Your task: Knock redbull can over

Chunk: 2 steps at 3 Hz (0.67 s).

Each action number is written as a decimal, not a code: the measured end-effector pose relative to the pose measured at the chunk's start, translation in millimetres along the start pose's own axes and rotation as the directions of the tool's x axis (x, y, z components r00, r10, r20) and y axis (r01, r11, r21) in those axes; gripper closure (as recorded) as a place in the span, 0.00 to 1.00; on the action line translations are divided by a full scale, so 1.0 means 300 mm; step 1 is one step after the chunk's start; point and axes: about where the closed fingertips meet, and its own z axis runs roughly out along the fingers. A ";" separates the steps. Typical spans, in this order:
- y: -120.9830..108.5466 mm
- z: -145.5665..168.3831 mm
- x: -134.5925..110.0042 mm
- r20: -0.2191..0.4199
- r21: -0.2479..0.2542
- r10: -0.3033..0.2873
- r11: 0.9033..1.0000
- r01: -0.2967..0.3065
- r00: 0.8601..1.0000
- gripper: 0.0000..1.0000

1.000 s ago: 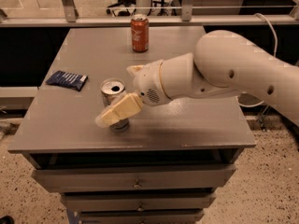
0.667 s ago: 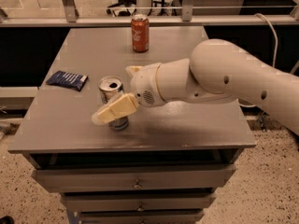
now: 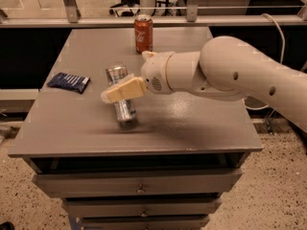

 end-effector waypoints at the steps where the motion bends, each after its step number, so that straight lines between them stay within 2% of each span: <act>1: -0.081 0.008 0.008 0.009 0.042 0.025 0.999 -0.025 1.000 0.00; 2: -0.093 0.008 0.037 0.001 0.048 0.046 0.998 -0.046 0.999 0.00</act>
Offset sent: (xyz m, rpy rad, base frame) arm 0.0280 -0.0264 -0.0240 0.0192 0.0502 -0.0874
